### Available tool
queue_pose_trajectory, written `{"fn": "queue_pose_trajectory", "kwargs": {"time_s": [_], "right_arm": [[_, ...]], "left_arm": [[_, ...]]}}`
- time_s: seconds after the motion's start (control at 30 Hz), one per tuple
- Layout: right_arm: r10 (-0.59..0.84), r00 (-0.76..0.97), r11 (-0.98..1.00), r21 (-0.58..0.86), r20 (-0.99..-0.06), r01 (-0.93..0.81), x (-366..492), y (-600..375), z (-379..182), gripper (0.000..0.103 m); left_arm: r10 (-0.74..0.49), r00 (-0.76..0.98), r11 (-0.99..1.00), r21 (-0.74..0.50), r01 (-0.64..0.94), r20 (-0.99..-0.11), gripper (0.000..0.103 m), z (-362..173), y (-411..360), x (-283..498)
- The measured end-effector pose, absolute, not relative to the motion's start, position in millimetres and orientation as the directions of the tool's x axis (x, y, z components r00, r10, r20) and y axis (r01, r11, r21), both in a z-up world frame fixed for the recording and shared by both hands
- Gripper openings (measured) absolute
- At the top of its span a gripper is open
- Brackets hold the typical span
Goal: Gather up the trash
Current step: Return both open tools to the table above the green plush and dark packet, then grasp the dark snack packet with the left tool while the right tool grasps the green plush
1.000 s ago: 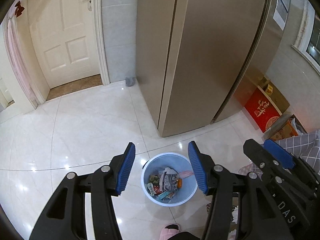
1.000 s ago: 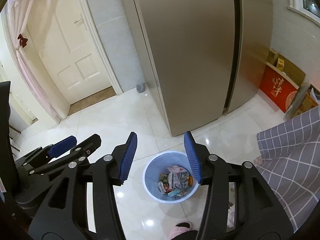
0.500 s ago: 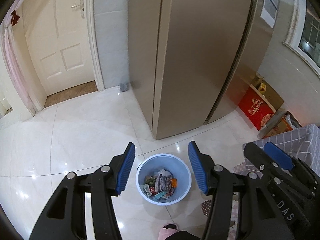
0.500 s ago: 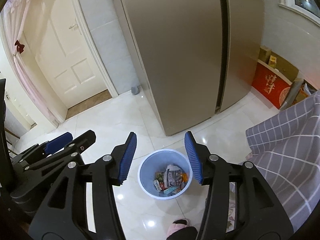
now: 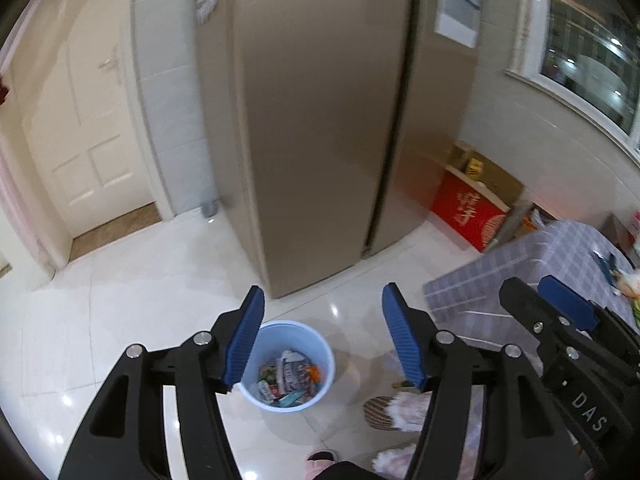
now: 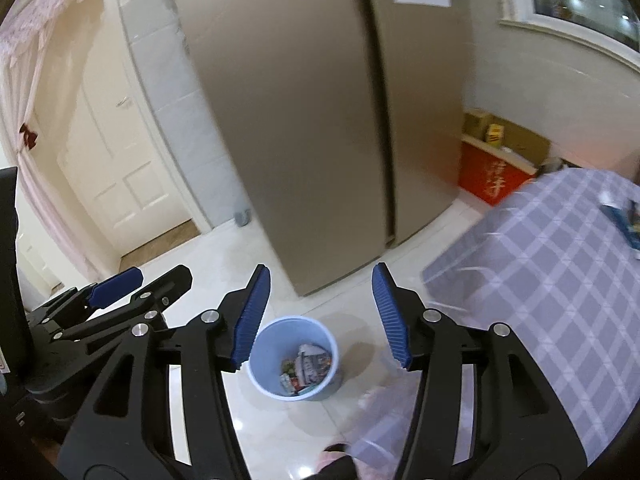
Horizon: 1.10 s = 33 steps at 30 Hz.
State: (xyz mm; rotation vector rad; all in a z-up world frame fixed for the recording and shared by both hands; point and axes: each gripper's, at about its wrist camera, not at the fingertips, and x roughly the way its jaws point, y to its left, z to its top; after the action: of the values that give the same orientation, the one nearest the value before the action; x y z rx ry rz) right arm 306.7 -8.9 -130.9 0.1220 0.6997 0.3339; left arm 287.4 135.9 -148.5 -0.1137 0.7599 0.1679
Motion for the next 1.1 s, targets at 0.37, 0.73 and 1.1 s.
{"fn": "queue_pose_trajectory", "kwargs": {"time_s": [0.37, 0.73, 1.1], "right_arm": [[0.109, 0.799, 0.983, 0.182, -0.591, 0.001, 272.3, -177.4, -118.3, 0.059], [-0.128, 0.753, 0.937, 0.171, -0.646, 0.306, 246.8, -340.6, -138.0, 0.069], [-0.154, 0.696, 0.894, 0.201, -0.701, 0.401, 282.3, -402.6, -164.7, 0.074]], "left_arm": [[-0.088, 0.705, 0.995, -0.026, 0.098, -0.704, 0.066, -138.6, -41.1, 297.5], [-0.239, 0.625, 0.942, -0.021, 0.336, -0.743, 0.066, -162.8, -202.0, 324.4], [-0.266, 0.659, 0.900, 0.063, 0.430, -0.703, 0.066, -164.6, -267.4, 373.9]]}}
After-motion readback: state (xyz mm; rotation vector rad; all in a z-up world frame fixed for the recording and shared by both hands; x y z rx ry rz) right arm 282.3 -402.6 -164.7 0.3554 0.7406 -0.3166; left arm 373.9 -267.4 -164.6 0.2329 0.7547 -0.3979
